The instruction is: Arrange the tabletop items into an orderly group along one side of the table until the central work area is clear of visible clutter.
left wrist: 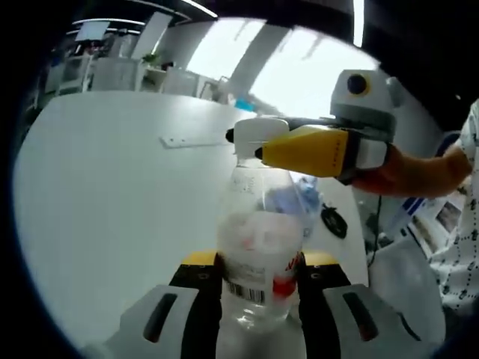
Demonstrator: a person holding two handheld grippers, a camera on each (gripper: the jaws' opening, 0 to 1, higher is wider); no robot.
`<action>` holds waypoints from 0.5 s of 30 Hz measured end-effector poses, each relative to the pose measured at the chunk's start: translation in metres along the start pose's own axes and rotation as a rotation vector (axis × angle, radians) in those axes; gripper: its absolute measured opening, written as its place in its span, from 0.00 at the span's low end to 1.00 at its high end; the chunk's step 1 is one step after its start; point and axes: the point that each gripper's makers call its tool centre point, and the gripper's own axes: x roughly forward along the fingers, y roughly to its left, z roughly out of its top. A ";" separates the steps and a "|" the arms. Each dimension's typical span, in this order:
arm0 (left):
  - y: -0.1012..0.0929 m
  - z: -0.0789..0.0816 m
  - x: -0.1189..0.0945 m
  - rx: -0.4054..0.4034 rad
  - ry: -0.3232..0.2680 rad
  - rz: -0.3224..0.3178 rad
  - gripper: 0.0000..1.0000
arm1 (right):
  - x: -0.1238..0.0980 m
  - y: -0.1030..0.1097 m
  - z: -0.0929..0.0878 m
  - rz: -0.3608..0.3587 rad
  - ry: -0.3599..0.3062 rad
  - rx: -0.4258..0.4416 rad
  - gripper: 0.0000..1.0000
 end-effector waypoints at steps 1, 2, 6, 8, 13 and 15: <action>0.000 0.001 0.001 0.006 -0.008 0.005 0.35 | 0.000 0.000 0.001 0.000 -0.002 -0.008 0.19; 0.000 0.002 0.001 0.012 -0.014 0.010 0.35 | -0.001 0.000 0.001 -0.001 -0.002 -0.016 0.19; 0.002 0.005 0.004 0.032 -0.030 0.030 0.35 | -0.002 0.001 0.004 0.001 -0.008 -0.066 0.20; 0.003 0.007 0.005 0.040 -0.042 0.040 0.35 | -0.003 0.001 0.005 0.002 -0.008 -0.090 0.20; 0.001 0.009 0.006 0.066 -0.070 0.055 0.35 | -0.006 0.005 0.006 0.010 -0.017 -0.144 0.20; 0.000 0.010 0.006 0.075 -0.083 0.063 0.35 | -0.007 0.006 0.007 0.014 -0.018 -0.172 0.20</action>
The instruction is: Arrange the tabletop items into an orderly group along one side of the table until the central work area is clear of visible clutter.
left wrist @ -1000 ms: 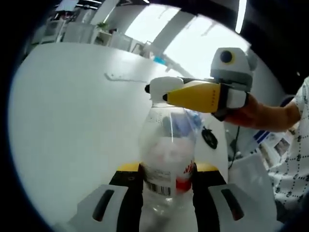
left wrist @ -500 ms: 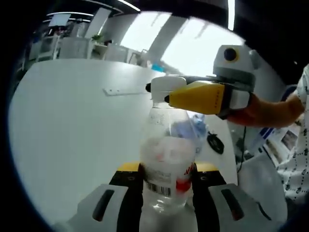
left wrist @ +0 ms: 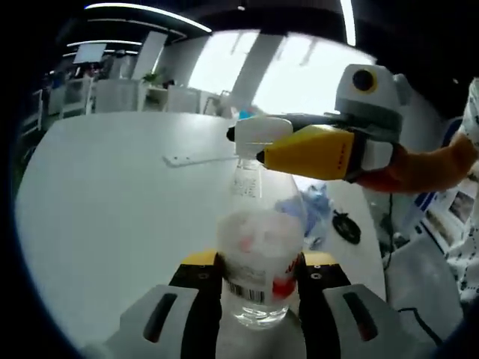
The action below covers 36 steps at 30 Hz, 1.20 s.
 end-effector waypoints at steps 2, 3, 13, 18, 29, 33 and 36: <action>0.000 0.001 0.001 0.003 -0.017 0.005 0.35 | 0.000 0.002 0.001 0.006 -0.005 -0.024 0.20; 0.000 0.001 0.001 0.009 -0.025 0.011 0.35 | -0.001 0.002 0.001 0.007 -0.004 -0.033 0.20; -0.004 0.005 0.002 0.066 -0.080 0.036 0.35 | -0.008 0.011 0.004 -0.006 -0.011 -0.143 0.20; -0.006 0.005 0.004 0.085 -0.090 0.041 0.35 | -0.011 0.013 0.003 -0.017 -0.010 -0.185 0.20; -0.010 0.005 0.007 0.135 -0.111 0.056 0.36 | -0.017 0.020 0.001 -0.048 -0.016 -0.297 0.21; -0.013 0.005 0.009 0.149 -0.111 0.058 0.35 | -0.021 0.021 -0.001 -0.060 -0.021 -0.320 0.21; -0.013 0.003 0.010 0.157 -0.106 0.058 0.35 | -0.023 0.020 -0.003 -0.065 -0.019 -0.321 0.21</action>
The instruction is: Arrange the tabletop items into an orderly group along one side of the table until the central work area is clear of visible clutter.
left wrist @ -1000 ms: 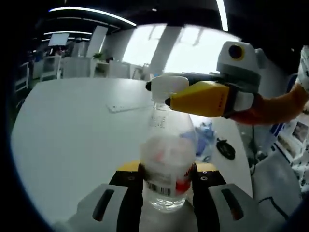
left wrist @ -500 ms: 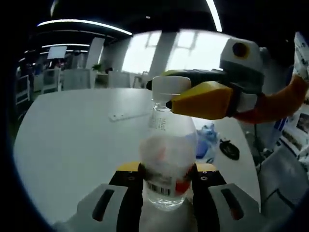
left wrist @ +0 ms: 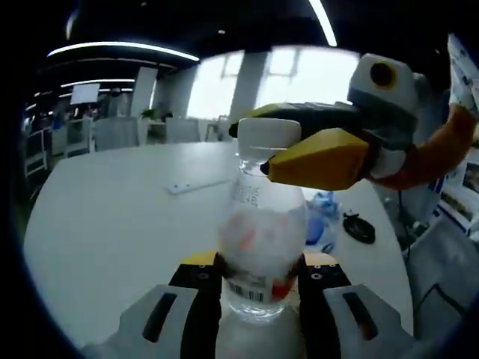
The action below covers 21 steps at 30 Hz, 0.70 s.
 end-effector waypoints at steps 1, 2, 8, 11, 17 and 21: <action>0.000 -0.001 0.000 0.001 -0.001 0.001 0.35 | 0.000 0.000 -0.001 -0.001 -0.002 0.001 0.21; 0.000 -0.001 0.001 0.002 -0.001 0.002 0.35 | 0.000 0.000 -0.001 -0.002 -0.001 0.002 0.21; 0.001 -0.001 0.001 0.020 -0.002 0.005 0.35 | -0.002 0.001 -0.002 -0.018 -0.002 -0.013 0.21; 0.001 -0.002 0.002 0.032 0.003 0.007 0.35 | -0.002 0.001 -0.003 -0.024 0.001 -0.018 0.21; -0.001 -0.005 0.001 0.052 0.010 0.000 0.35 | -0.004 0.005 -0.004 -0.034 0.006 -0.035 0.21; -0.001 -0.006 0.002 0.055 0.006 -0.001 0.35 | -0.004 0.007 -0.005 -0.038 0.014 -0.058 0.21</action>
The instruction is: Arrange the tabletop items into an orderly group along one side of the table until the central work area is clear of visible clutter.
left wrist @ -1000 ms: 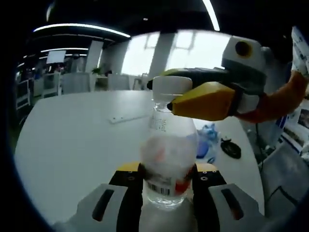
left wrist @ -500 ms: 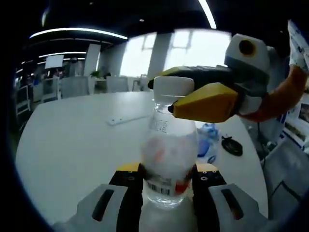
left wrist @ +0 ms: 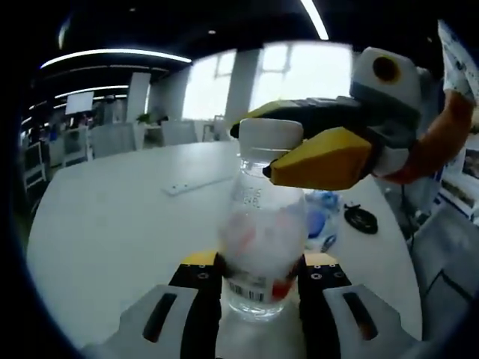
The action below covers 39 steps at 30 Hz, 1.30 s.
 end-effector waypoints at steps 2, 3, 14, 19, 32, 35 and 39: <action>0.000 0.001 0.000 0.005 -0.003 -0.002 0.35 | 0.000 0.000 0.000 -0.001 -0.001 -0.011 0.21; 0.000 0.001 0.001 0.006 -0.003 -0.003 0.35 | -0.001 0.000 0.000 -0.004 0.001 -0.015 0.21; -0.002 -0.004 0.004 0.013 0.010 -0.006 0.35 | -0.002 0.001 -0.006 -0.006 0.017 -0.022 0.21; -0.002 -0.003 0.006 0.010 0.005 -0.006 0.35 | -0.003 0.000 -0.006 -0.007 0.016 -0.025 0.21; -0.001 -0.003 0.007 0.014 -0.003 -0.013 0.36 | -0.004 -0.002 -0.007 -0.014 0.017 -0.029 0.21; -0.002 -0.003 0.006 0.012 -0.002 -0.013 0.36 | -0.003 -0.001 -0.007 -0.011 0.017 -0.032 0.21; -0.002 -0.004 0.006 0.002 0.008 -0.015 0.37 | -0.003 0.000 -0.007 -0.008 0.020 -0.032 0.21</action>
